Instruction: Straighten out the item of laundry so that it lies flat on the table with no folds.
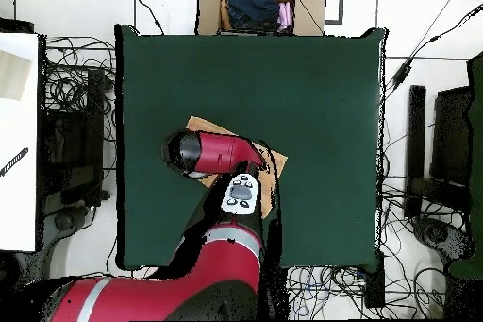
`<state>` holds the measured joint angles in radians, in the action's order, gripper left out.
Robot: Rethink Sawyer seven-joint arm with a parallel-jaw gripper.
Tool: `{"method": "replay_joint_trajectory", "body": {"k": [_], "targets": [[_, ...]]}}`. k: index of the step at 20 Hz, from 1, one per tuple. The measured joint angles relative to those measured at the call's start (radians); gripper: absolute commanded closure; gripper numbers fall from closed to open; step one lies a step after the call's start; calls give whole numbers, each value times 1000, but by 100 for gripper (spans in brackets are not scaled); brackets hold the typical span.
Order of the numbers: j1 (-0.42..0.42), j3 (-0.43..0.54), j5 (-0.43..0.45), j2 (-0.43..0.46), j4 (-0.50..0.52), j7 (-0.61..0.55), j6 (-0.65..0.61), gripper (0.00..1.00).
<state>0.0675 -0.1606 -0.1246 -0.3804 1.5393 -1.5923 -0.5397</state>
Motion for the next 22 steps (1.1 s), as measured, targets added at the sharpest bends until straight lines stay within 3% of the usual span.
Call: {"method": "replay_joint_trajectory", "body": {"k": [22], "targets": [[-6, 7, 9, -90, 153, 0, 32, 0]]}}
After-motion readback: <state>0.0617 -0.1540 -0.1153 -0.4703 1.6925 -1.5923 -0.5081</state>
